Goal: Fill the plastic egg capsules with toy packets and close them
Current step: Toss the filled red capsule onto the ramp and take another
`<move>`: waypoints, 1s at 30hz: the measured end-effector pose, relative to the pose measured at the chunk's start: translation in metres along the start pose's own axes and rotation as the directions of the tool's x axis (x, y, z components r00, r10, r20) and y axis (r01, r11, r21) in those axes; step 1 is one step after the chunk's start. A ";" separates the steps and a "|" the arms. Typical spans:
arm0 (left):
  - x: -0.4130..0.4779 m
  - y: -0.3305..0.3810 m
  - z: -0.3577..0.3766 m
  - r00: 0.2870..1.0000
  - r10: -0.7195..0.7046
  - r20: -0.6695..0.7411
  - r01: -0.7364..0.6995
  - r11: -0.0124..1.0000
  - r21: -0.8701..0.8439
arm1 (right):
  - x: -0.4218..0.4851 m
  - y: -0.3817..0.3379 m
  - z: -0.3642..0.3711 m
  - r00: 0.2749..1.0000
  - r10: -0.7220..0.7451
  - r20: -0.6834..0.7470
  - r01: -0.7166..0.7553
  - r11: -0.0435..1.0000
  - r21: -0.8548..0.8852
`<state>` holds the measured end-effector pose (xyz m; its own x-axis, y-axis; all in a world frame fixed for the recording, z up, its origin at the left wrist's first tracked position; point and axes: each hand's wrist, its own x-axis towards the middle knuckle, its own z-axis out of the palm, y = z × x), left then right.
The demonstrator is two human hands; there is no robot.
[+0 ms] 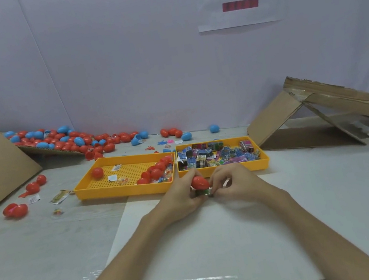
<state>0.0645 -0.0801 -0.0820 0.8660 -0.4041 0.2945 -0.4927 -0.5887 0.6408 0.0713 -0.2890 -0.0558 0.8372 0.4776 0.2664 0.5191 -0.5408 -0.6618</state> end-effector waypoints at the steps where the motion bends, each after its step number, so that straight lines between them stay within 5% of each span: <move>1: 0.000 -0.001 0.000 1.000 -0.001 0.004 0.001 1.000 -0.001 | 0.000 0.000 0.000 1.000 0.011 0.005 -0.011 1.000 0.004; 11: -0.001 0.003 -0.001 1.000 -0.015 0.000 0.015 0.998 -0.060 | -0.003 0.004 -0.019 0.986 0.163 0.042 -0.162 0.986 -0.027; 15: -0.004 0.004 -0.001 1.000 -0.023 0.018 0.024 0.997 -0.071 | -0.009 0.010 -0.036 0.968 0.248 -0.036 -0.238 0.956 0.168; 22: -0.011 0.019 -0.006 0.995 -0.074 -0.060 0.062 0.982 -0.177 | -0.006 0.004 -0.028 0.976 0.193 -0.098 -0.142 0.913 0.383; 27: -0.011 0.028 -0.008 0.977 -0.116 -0.179 0.043 0.929 -0.368 | -0.003 -0.001 -0.019 0.981 0.182 -0.066 -0.128 0.865 0.485; 30: -0.006 0.029 -0.011 0.974 -0.184 -0.129 0.083 0.829 -0.553 | -0.003 -0.003 -0.019 0.983 0.170 -0.073 -0.106 0.843 0.528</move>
<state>0.0463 -0.0871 -0.0571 0.9455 -0.1950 0.2608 -0.2892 -0.1346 0.9478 0.0708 -0.3016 -0.0414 0.9235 0.3268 0.2009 0.2578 -0.1408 -0.9559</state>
